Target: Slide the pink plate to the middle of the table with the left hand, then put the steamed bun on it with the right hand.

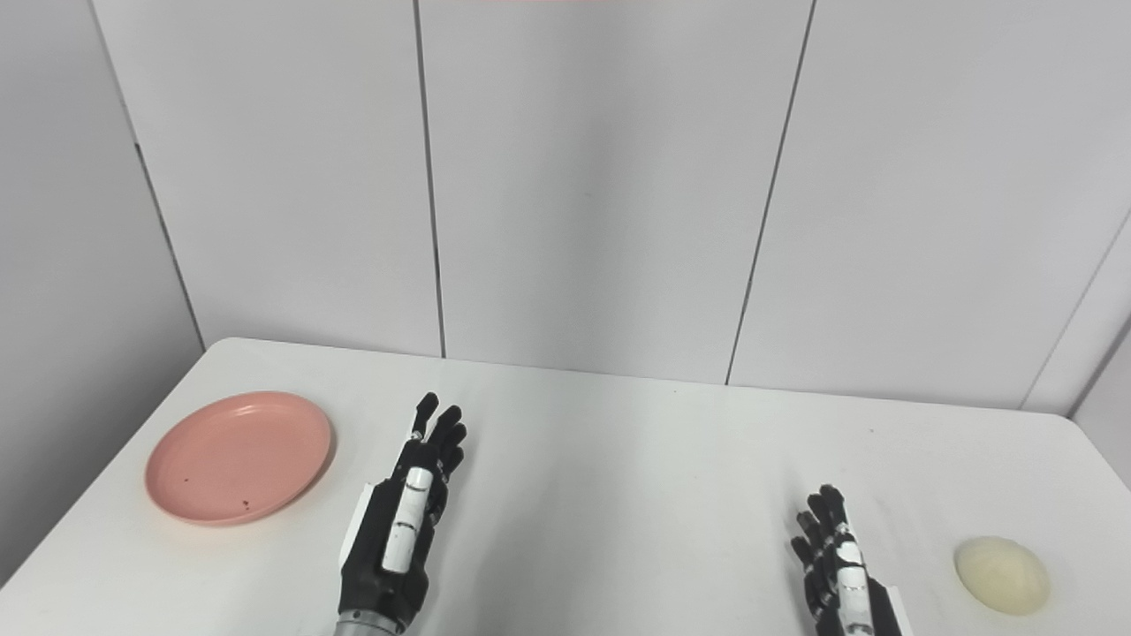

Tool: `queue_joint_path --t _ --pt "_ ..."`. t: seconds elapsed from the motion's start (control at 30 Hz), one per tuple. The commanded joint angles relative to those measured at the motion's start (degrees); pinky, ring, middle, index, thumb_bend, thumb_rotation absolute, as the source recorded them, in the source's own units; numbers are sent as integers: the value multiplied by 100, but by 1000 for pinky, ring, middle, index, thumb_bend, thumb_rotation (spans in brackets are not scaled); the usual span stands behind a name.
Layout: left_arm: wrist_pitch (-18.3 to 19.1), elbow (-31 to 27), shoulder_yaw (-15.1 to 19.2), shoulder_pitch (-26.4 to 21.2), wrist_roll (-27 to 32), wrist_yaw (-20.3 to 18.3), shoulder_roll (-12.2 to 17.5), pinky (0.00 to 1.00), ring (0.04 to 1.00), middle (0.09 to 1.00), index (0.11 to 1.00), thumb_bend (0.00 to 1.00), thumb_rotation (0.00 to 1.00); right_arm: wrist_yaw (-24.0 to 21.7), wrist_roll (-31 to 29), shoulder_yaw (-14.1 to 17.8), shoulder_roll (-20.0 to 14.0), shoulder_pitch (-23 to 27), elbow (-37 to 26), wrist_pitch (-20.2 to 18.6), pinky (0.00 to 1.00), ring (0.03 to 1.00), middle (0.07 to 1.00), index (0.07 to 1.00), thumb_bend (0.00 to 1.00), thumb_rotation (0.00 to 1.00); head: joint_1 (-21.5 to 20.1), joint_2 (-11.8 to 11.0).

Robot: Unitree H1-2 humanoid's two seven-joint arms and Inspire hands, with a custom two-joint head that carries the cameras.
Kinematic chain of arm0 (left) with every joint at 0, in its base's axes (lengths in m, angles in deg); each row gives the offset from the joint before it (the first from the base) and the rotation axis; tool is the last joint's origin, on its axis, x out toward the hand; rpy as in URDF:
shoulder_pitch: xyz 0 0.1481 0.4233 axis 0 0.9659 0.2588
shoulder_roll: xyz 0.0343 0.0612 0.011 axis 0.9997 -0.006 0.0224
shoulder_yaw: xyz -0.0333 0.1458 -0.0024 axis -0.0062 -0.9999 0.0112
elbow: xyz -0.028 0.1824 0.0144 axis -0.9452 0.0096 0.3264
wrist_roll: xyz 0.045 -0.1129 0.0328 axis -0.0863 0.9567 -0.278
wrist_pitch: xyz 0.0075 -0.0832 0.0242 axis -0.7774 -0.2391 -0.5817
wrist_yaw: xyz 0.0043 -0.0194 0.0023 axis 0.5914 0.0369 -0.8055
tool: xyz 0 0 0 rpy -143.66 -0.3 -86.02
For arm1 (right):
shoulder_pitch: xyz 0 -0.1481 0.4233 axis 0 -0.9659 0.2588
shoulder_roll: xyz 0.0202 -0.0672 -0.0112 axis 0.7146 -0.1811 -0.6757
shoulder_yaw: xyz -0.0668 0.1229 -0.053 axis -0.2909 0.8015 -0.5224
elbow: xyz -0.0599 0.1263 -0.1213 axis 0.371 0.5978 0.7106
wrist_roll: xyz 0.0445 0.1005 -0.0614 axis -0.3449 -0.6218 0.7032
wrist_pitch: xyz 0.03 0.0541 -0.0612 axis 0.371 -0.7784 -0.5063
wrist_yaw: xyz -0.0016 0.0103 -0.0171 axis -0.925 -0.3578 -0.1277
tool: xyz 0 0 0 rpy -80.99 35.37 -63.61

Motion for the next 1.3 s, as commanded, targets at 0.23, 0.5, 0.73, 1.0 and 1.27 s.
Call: queue_joint_path --t 0.23,0.5,0.73,1.0,1.27 --pt "783 -614 377 -802 187 -90 647 857 891 881 860 909 852 -51 -37 11 29 -222 149 39 1000 1000 1000 999 752 937 -22 8" --pt "1064 -622 797 -1317 443 -208 1237 840 849 829 828 929 861 -42 23 -1 30 -225 164 83 1000 999 996 1000 752 947 -51 7" --pt "1282 -434 1150 -1632 676 -261 1688 781 803 764 795 921 923 -60 4 17 19 -228 180 118 1000 1000 997 999 759 941 -61 27" --pt "1102 91 1533 -1897 845 -430 2248 758 790 750 779 920 945 -39 32 20 8 -238 167 91 1000 999 997 998 751 950 -43 24" --pt "656 1178 1914 -2286 1078 -729 2876 739 776 748 774 948 928 -70 18 25 -3 -210 247 145 1000 1000 995 997 750 954 -39 0"
